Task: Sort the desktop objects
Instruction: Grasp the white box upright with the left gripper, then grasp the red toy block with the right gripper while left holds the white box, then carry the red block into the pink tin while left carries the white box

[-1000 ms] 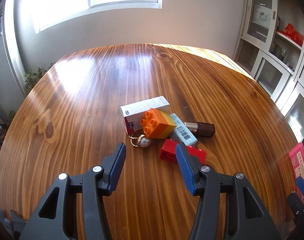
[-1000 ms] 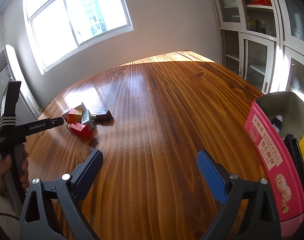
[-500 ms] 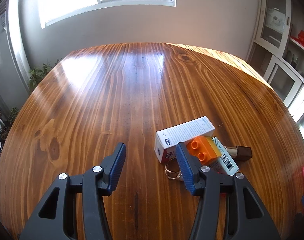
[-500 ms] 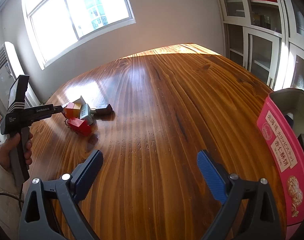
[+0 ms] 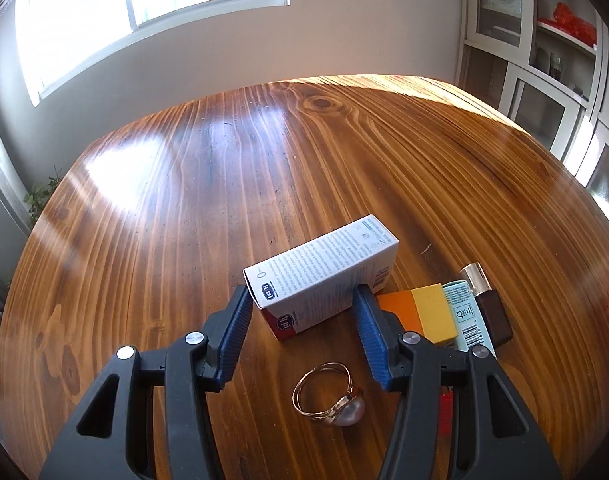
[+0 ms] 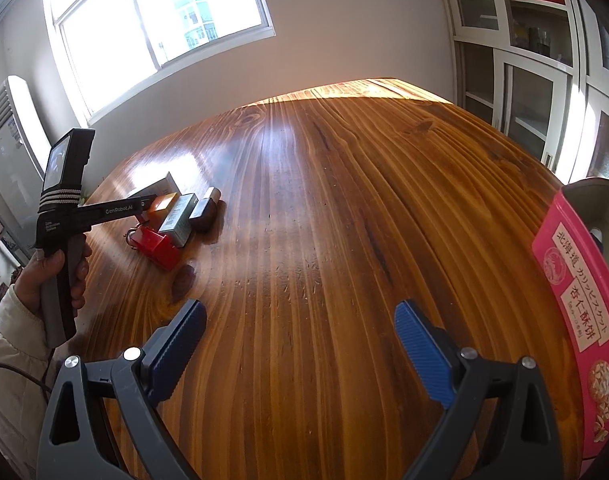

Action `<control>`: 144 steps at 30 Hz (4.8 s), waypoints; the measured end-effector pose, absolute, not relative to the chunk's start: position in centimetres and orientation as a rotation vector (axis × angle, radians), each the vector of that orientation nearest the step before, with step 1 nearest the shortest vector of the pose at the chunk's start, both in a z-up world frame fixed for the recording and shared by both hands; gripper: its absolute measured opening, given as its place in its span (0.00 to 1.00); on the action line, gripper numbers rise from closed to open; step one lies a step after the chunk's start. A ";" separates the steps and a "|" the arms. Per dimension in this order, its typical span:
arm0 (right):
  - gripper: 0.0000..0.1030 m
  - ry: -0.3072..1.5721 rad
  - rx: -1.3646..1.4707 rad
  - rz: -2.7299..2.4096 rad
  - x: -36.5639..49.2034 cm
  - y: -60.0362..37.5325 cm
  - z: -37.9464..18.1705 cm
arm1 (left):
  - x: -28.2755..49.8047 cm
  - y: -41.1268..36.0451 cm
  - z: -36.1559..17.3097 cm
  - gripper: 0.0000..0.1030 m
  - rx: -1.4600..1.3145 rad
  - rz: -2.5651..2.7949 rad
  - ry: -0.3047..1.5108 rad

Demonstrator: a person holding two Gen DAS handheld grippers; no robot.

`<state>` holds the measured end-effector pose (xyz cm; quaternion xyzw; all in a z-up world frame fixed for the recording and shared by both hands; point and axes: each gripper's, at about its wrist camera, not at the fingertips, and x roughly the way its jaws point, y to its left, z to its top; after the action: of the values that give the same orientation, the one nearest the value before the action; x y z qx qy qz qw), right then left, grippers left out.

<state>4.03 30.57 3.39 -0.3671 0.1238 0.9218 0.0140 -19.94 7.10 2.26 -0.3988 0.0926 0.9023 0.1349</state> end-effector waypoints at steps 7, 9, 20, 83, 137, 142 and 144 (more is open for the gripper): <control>0.94 0.385 -1.167 2.863 3.6 30.2 3.0 | -20.6 7.1 2.2 0.54 -1.128 2.566 0.273; 0.94 0.383 -1.171 2.863 3.6 30.2 2.9 | -20.6 7.4 2.1 0.54 -1.118 2.554 0.272; 0.94 0.396 -1.180 2.860 3.2 30.0 2.8 | -19.3 10.1 2.1 0.54 -1.074 2.465 0.359; 0.36 -0.079 -1.518 3.199 -10.3 16.6 1.6 | -21.7 5.3 5.1 0.27 -1.095 2.736 0.072; 0.25 0.547 -0.821 2.761 16.2 41.0 8.0 | -5.0 22.0 9.7 0.27 -0.835 2.335 0.223; 0.25 0.551 -0.711 2.672 19.3 44.6 8.5 | -2.7 25.9 9.8 0.27 -0.831 2.259 0.265; 0.25 0.551 -0.676 2.634 20.4 46.0 8.4 | -1.6 27.5 9.8 0.27 -0.824 2.231 0.292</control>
<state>20.38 46.04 8.40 -0.2396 0.1952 0.9334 0.1824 -1.55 27.51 9.81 -0.3203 0.1135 0.8671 0.3642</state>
